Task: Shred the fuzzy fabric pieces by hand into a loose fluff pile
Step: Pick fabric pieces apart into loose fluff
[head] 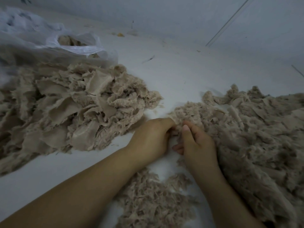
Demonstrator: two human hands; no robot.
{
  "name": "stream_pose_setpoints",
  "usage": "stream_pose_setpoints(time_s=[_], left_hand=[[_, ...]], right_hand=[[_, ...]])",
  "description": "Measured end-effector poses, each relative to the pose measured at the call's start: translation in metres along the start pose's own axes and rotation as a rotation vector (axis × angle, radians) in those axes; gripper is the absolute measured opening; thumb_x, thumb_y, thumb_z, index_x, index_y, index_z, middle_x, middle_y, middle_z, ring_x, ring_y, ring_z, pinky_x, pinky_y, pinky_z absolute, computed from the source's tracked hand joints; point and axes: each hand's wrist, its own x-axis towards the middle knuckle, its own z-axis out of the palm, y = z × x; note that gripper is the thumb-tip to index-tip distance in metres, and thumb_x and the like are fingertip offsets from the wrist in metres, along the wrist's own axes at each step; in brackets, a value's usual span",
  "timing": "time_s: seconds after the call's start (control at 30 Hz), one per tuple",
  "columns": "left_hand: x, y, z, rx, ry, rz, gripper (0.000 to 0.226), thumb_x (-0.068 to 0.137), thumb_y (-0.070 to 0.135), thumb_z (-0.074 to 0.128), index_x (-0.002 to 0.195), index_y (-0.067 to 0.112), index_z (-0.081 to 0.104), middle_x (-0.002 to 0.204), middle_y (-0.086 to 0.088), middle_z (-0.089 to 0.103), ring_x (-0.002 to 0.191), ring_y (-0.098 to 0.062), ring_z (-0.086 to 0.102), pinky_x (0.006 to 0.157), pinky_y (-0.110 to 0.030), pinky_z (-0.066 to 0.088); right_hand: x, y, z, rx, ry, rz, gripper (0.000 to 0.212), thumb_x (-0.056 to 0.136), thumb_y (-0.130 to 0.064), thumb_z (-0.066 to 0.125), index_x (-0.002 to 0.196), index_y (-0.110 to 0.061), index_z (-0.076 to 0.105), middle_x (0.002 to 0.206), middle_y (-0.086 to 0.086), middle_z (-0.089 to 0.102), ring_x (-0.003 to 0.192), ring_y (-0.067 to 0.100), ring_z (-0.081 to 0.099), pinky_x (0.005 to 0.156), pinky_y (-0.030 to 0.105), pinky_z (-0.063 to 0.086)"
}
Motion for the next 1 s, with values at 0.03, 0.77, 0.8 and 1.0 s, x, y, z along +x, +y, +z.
stream_pose_setpoints(time_s=[0.03, 0.77, 0.8, 1.0], left_hand=[[-0.001, -0.002, -0.001, -0.081, 0.048, -0.054, 0.010, 0.090, 0.006, 0.057, 0.090, 0.012, 0.065, 0.081, 0.001, 0.065, 0.072, -0.014, 0.058, 0.064, -0.037, 0.050], [-0.005, 0.003, -0.011, -0.959, -0.021, -0.446, 0.031, 0.085, 0.030, 0.073, 0.094, 0.003, 0.062, 0.076, -0.025, 0.067, 0.052, -0.035, 0.061, 0.043, -0.031, 0.047], [-0.004, 0.004, -0.010, -0.911, -0.012, -0.434, 0.023, 0.086, 0.024, 0.073, 0.091, 0.004, 0.064, 0.074, -0.024, 0.067, 0.051, -0.032, 0.062, 0.042, -0.029, 0.048], [-0.004, 0.002, -0.010, -1.063, 0.219, -0.501, 0.013, 0.093, 0.009, 0.061, 0.083, 0.001, 0.065, 0.062, -0.013, 0.064, 0.041, -0.016, 0.052, 0.037, -0.021, 0.040]], right_hand=[[0.000, 0.001, -0.001, 0.000, -0.002, 0.016, 0.041, 0.101, -0.030, 0.048, 0.141, -0.019, 0.053, 0.076, -0.007, 0.072, 0.062, 0.005, 0.069, 0.056, 0.022, 0.056], [-0.005, -0.009, 0.000, 0.166, -0.066, -0.133, 0.011, 0.089, -0.015, 0.070, 0.084, -0.025, 0.069, 0.072, 0.001, 0.073, 0.062, 0.016, 0.070, 0.057, 0.027, 0.058], [-0.006, -0.009, 0.000, 0.165, -0.064, -0.133, 0.011, 0.090, -0.014, 0.070, 0.085, -0.023, 0.069, 0.072, 0.002, 0.073, 0.064, 0.018, 0.070, 0.058, 0.028, 0.059], [-0.003, -0.005, -0.003, 0.110, 0.112, -0.113, 0.018, 0.095, -0.014, 0.062, 0.078, -0.020, 0.066, 0.052, -0.009, 0.057, 0.043, 0.002, 0.049, 0.042, 0.016, 0.039]])
